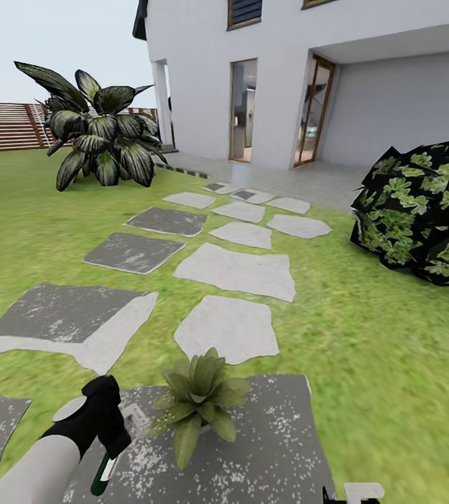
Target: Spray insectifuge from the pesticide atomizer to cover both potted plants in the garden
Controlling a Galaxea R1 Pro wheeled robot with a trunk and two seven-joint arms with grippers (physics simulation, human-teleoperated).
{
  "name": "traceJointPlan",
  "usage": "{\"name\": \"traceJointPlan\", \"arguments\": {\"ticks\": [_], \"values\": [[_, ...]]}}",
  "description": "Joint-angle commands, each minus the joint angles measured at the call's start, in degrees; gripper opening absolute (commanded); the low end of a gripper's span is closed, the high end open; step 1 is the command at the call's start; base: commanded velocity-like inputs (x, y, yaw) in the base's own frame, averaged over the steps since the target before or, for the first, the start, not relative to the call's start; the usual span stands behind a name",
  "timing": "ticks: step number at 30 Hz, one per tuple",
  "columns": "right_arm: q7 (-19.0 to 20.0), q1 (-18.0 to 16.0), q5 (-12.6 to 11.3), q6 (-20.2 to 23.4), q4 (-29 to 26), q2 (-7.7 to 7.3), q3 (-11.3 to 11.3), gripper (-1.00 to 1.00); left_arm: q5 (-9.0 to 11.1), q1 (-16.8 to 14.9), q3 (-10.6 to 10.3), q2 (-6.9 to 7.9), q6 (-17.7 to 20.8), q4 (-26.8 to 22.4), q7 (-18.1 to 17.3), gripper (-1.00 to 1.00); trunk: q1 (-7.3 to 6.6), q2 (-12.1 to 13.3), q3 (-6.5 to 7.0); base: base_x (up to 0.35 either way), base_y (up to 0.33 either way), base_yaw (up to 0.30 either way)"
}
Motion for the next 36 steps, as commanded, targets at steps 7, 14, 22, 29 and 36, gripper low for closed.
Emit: {"name": "traceJointPlan", "arguments": {"ticks": [7,14,22,29,36], "values": [[-0.2,0.0,0.7,-0.2,0.1,-0.04,-0.3,1.0,-0.3,0.1,0.2,1.15,0.4,0.0,-0.4,-1.0,-0.01,0.0,-0.05,0.002,-0.001,0.004],[-0.2,0.0,0.6,-0.2,0.0,0.01,-0.3,1.0,-0.2,0.0,0.3,1.1,0.5,-0.1,-0.4,-1.0,-0.01,0.0,-0.06,0.025,-0.075,0.031],[-0.2,0.0,0.5,-0.2,0.1,0.05,-0.3,1.0,-0.2,0.0,0.4,1.08,0.4,-0.1,-0.3,-1.0,-0.01,0.0,-0.2,0.092,-0.258,0.255],[-0.2,0.0,0.6,-0.2,0.1,0.05,-0.3,1.0,-0.1,0.0,0.4,1.08,0.4,-0.1,-0.3,-1.0,-0.01,0.0,-0.23,0.021,-0.27,0.268],[-0.2,0.0,0.6,-0.2,0.1,0.05,-0.3,1.0,-0.1,0.0,0.4,1.0,0.5,-0.1,-0.3,-1.0,-0.01,0.0,-0.23,-0.175,-0.236,0.079]]}}
